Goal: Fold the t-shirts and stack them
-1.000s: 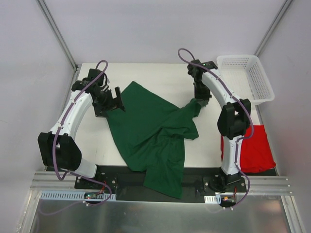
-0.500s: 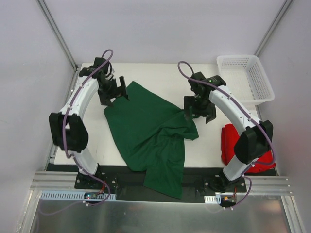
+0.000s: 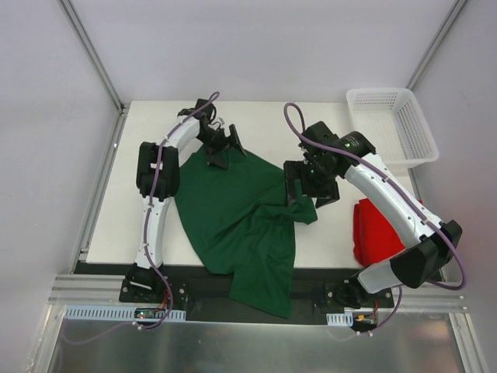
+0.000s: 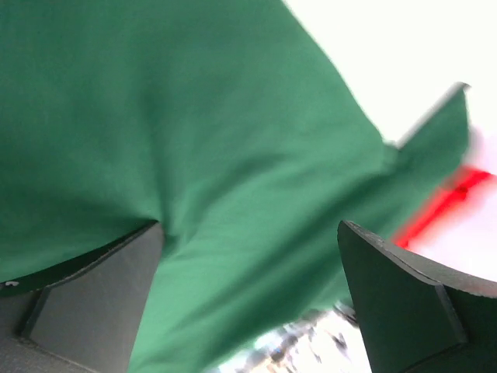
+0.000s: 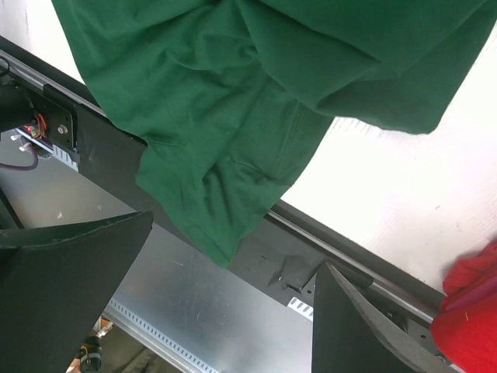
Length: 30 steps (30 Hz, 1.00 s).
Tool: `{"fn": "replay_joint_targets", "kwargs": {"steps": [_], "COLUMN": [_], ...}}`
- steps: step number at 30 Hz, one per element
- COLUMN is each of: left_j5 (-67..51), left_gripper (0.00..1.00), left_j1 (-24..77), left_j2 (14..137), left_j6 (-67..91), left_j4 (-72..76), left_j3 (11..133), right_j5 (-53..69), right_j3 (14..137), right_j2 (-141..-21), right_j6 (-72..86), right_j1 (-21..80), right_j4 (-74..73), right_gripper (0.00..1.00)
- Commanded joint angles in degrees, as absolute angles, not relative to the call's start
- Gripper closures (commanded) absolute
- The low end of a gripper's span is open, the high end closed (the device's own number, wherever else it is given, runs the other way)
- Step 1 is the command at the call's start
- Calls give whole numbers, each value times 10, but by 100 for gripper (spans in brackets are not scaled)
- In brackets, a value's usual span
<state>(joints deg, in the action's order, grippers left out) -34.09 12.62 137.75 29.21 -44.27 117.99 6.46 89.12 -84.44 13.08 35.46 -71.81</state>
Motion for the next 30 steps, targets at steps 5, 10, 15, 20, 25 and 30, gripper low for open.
{"fn": "replay_joint_targets", "kwargs": {"steps": [5,10,15,20,25,30], "left_j5": [-384,-358,-296,-277,-239,-201], "left_gripper": [1,1,1,1,1,1], "left_j1": [127,86,19,-32,-76,-118], "left_j2": [1418,1448,1441,1442,1418,1362], "left_j6": [394,432,417,389,367,349], "left_j4": [-415,-409,-405,-399,-397,-396], "left_j3": [1251,1297,1291,1288,1262,1221], "right_j5": [66,75,92,142,167,182], "right_j3": [912,922,924,889,834,790], "right_j2": [-834,-837,-823,-804,-770,-756], "right_j6": [133,129,121,113,121,125], "right_j1": [353,353,354,358,366,381], "right_j4": [-766,-773,-780,-776,-768,-766], "right_gripper": [4,4,4,4,4,4]}}
